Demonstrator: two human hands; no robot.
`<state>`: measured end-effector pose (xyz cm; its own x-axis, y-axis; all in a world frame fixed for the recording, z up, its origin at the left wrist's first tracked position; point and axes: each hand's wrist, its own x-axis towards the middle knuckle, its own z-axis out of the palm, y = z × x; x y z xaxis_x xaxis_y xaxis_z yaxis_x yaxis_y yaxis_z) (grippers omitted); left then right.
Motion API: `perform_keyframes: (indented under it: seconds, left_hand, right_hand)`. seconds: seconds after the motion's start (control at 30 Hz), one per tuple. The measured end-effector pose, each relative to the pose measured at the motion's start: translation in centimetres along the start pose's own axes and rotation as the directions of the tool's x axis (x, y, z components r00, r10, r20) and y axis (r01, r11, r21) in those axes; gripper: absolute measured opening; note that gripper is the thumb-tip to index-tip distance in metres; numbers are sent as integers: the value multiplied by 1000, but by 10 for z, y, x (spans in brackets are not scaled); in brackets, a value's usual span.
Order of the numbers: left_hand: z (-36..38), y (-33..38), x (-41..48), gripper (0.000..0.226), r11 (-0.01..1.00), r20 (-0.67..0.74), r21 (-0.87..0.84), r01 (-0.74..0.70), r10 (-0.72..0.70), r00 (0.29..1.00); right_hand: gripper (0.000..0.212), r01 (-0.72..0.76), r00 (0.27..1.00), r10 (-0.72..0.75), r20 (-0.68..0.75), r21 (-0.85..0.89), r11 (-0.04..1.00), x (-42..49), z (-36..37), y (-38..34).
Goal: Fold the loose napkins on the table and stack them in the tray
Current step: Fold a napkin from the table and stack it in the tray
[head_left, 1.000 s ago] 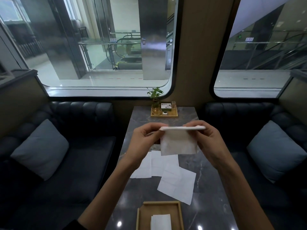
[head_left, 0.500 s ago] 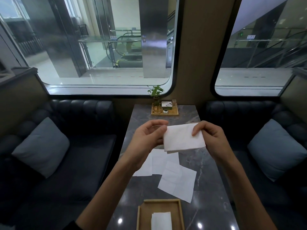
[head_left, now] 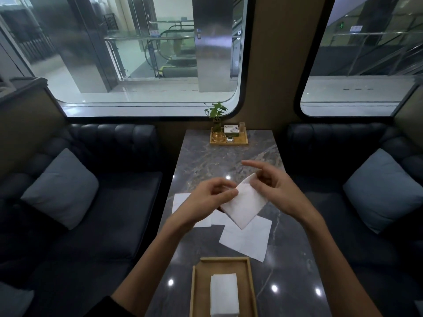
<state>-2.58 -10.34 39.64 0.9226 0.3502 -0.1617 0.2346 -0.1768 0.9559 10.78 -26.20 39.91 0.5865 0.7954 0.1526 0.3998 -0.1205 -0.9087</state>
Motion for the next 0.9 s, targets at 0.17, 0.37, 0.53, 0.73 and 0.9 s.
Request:
perform_keyframes:
  seconds: [0.17,0.37,0.53,0.73,0.9]
  left_hand:
    - [29,-45,-14,12,970,-150,-242,-8,-29,988]
    - [58,-104,-35,16,926,-243,-349,145,-239,940]
    - [77,-191,-46,15,848,-91,-244,471,-504,859]
    - [112,-282,-57,7,709,-42,-160,687,-700,712]
    - [123,-324,-42,13,694,-139,-91,714,-719,681]
  right_hand:
    - [43,-189,980,199,-6,281,941,-11,18,29]
    - [27,-495,835,537,120,591,637,-62,78,104]
    - [18,-685,702,702,120,384,619,-104,124,170]
    - [22,-853,513,856,61,153,500,-155,181,253]
    - [14,-885,462,886,-23,45,463,-151,204,285]
